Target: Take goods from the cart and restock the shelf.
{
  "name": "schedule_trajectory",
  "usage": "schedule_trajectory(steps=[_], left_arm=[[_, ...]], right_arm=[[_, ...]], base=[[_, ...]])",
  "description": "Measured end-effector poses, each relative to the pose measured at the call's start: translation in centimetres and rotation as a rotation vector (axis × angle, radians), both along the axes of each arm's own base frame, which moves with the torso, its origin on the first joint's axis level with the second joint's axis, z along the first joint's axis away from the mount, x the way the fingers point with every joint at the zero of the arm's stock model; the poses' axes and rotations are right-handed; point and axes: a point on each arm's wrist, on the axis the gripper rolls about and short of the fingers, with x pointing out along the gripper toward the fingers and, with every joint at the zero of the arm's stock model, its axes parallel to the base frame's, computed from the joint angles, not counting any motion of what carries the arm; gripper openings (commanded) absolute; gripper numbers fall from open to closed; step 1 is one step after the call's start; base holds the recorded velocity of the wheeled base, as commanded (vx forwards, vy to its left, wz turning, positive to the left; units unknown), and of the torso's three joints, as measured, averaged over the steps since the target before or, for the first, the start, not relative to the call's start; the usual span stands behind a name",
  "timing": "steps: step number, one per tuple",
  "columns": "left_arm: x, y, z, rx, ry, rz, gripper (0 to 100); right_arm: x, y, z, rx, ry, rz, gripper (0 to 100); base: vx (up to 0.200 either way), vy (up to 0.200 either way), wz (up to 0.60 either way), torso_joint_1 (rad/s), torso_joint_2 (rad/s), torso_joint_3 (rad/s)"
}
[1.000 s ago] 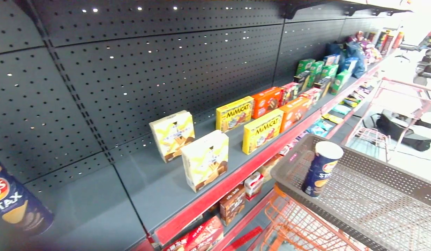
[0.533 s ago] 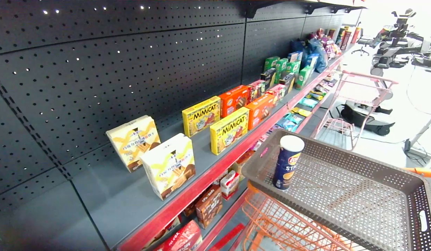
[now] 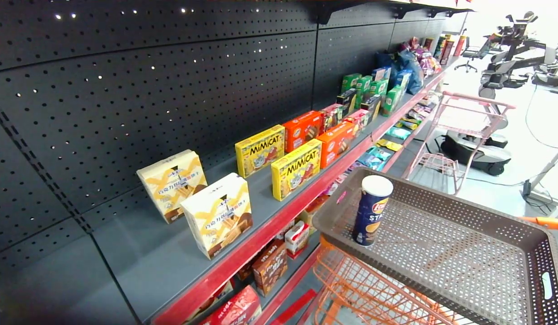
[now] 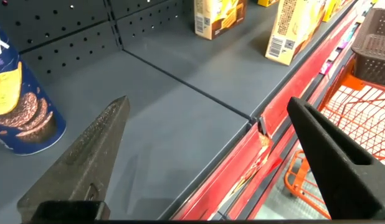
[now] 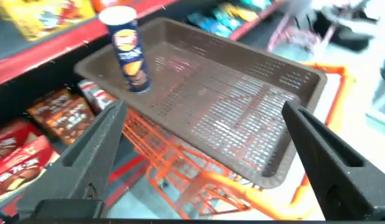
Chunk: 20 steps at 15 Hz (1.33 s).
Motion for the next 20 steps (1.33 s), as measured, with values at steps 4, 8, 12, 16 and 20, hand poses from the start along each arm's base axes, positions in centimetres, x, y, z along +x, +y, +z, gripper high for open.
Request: schedule_trajectory(steps=[4, 8, 12, 16, 20], left_arm=[[0.0, 0.0, 0.0, -0.001, 0.0, 0.0, 100], [0.0, 0.0, 0.0, 0.0, 0.0, 0.0, 100], [0.0, 0.0, 0.0, 0.0, 0.0, 0.0, 100], [0.0, 0.0, 0.0, 0.0, 0.0, 0.001, 100], [0.0, 0.0, 0.0, 0.0, 0.0, 0.0, 100]], right_arm=[[5.6, -0.6, 3.5, 0.001, 0.069, -0.106, 100], [14.4, -2.0, 3.9, -0.023, 0.166, -0.224, 100], [21.2, -0.8, 2.3, -0.037, 0.189, -0.024, 100], [25.6, 1.1, 0.5, -0.059, 0.149, 0.213, 100], [30.0, 2.1, -1.3, -0.093, 0.119, 0.325, 100]], base=[[0.0, 0.0, 0.0, 0.0, 0.0, 0.0], [0.0, 0.0, 0.0, 0.0, 0.0, 0.0], [0.0, 0.0, 0.0, 0.0, 0.0, 0.0], [0.0, 0.0, 0.0, 0.0, 0.0, 0.0], [0.0, 0.0, 0.0, 0.0, 0.0, 0.0]])
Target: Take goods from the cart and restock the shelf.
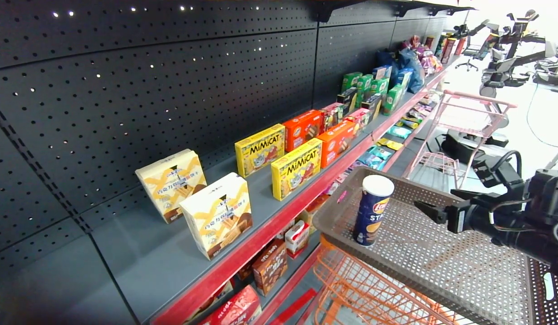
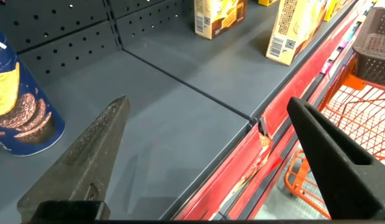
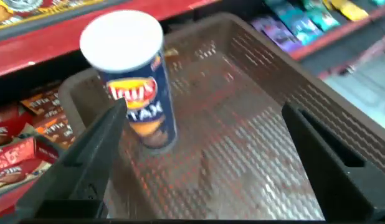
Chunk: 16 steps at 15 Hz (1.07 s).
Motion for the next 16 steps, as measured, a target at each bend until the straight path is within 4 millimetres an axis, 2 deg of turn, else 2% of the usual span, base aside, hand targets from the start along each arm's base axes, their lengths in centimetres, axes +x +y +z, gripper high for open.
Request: schedule_trajectory(steps=[4, 11, 16], left_arm=[[0.0, 0.0, 0.0, 0.0, 0.0, 0.0, 100], [0.0, 0.0, 0.0, 0.0, 0.0, 0.0, 100], [0.0, 0.0, 0.0, 0.0, 0.0, 0.0, 100]], right_arm=[[3.2, 1.1, -1.8, 0.02, -0.058, 0.132, 100], [7.0, 5.2, -4.7, 0.031, -0.072, 0.252, 100], [9.7, 6.1, -5.9, 0.031, -0.088, 0.261, 100]], base=[[0.0, 0.0, 0.0, 0.0, 0.0, 0.0], [0.0, 0.0, 0.0, 0.0, 0.0, 0.0], [0.0, 0.0, 0.0, 0.0, 0.0, 0.0]])
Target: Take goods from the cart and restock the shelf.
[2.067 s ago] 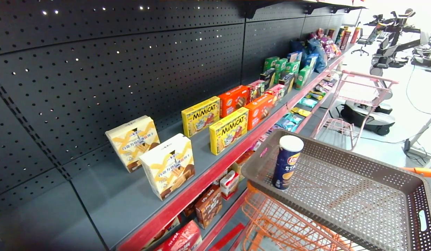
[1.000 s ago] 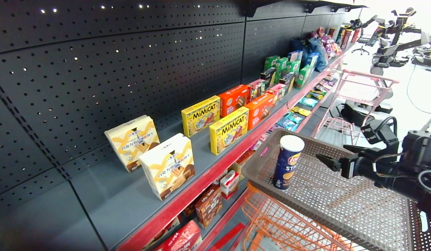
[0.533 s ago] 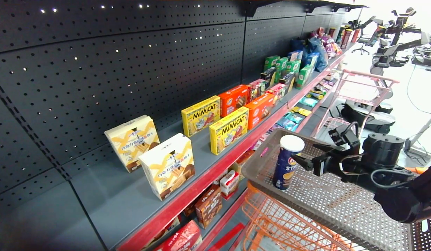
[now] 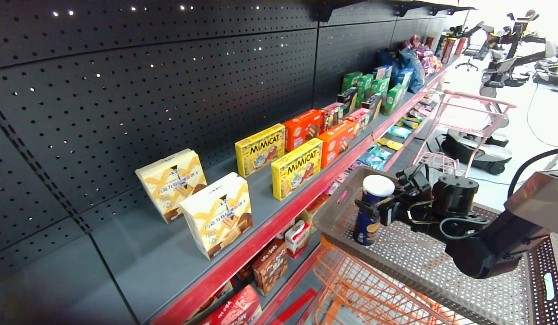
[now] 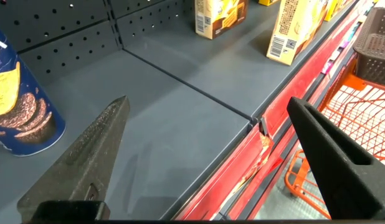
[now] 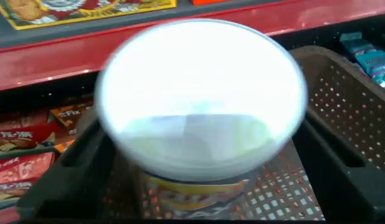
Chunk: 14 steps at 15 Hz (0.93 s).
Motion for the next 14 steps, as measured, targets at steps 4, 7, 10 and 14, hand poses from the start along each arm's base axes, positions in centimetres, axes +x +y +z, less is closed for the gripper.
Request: schedule_trajectory(steps=[4, 7, 10, 14], left_arm=[[0.0, 0.0, 0.0, 0.0, 0.0, 0.0, 100], [0.0, 0.0, 0.0, 0.0, 0.0, 0.0, 100], [0.0, 0.0, 0.0, 0.0, 0.0, 0.0, 100], [0.0, 0.0, 0.0, 0.0, 0.0, 0.0, 100]], right_arm=[[1.0, 0.1, -1.3, -0.005, 0.017, -0.002, 100], [1.3, 0.4, -2.2, -0.004, 0.014, 0.004, 100], [1.6, 0.5, -3.2, -0.005, 0.023, 0.005, 100], [2.2, 0.6, -4.0, -0.006, 0.032, 0.006, 100]], base=[[0.0, 0.0, 0.0, 0.0, 0.0, 0.0], [0.0, 0.0, 0.0, 0.0, 0.0, 0.0], [0.0, 0.0, 0.0, 0.0, 0.0, 0.0], [0.0, 0.0, 0.0, 0.0, 0.0, 0.0]])
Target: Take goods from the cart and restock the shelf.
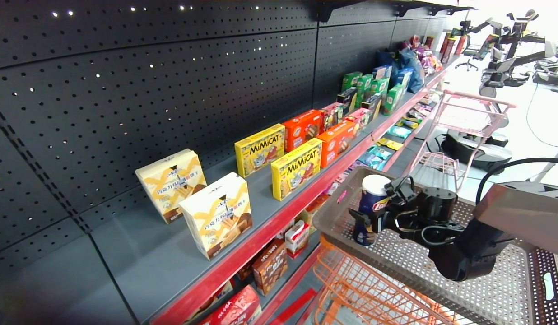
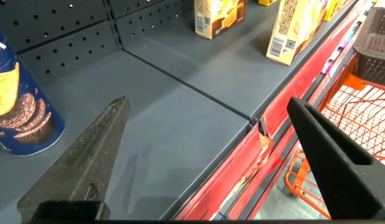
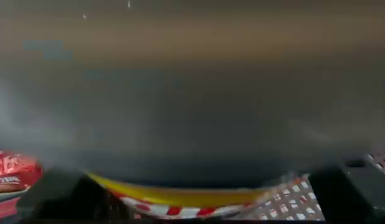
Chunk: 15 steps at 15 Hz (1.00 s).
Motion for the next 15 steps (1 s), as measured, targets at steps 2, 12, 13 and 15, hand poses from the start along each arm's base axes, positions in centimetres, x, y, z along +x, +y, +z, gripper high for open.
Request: schedule_trajectory(steps=[2, 12, 13, 15], left_arm=[[0.0, 0.0, 0.0, 0.0, 0.0, 0.0, 100], [0.0, 0.0, 0.0, 0.0, 0.0, -0.001, 100], [0.0, 0.0, 0.0, 0.0, 0.0, 0.0, 100], [0.0, 0.0, 0.0, 0.0, 0.0, 0.0, 100]], right_arm=[[0.2, 0.1, -0.1, 0.004, -0.003, 0.022, 100], [0.0, 0.2, 0.1, -0.002, 0.018, 0.04, 0], [-0.1, 0.3, 0.6, -0.004, 0.028, 0.037, 0], [-0.7, 0.1, 2.7, -0.016, 0.055, -0.007, 0]], base=[[0.0, 0.0, 0.0, 0.0, 0.0, 0.0], [0.0, 0.0, 0.0, 0.0, 0.0, 0.0], [0.0, 0.0, 0.0, 0.0, 0.0, 0.0], [0.0, 0.0, 0.0, 0.0, 0.0, 0.0]])
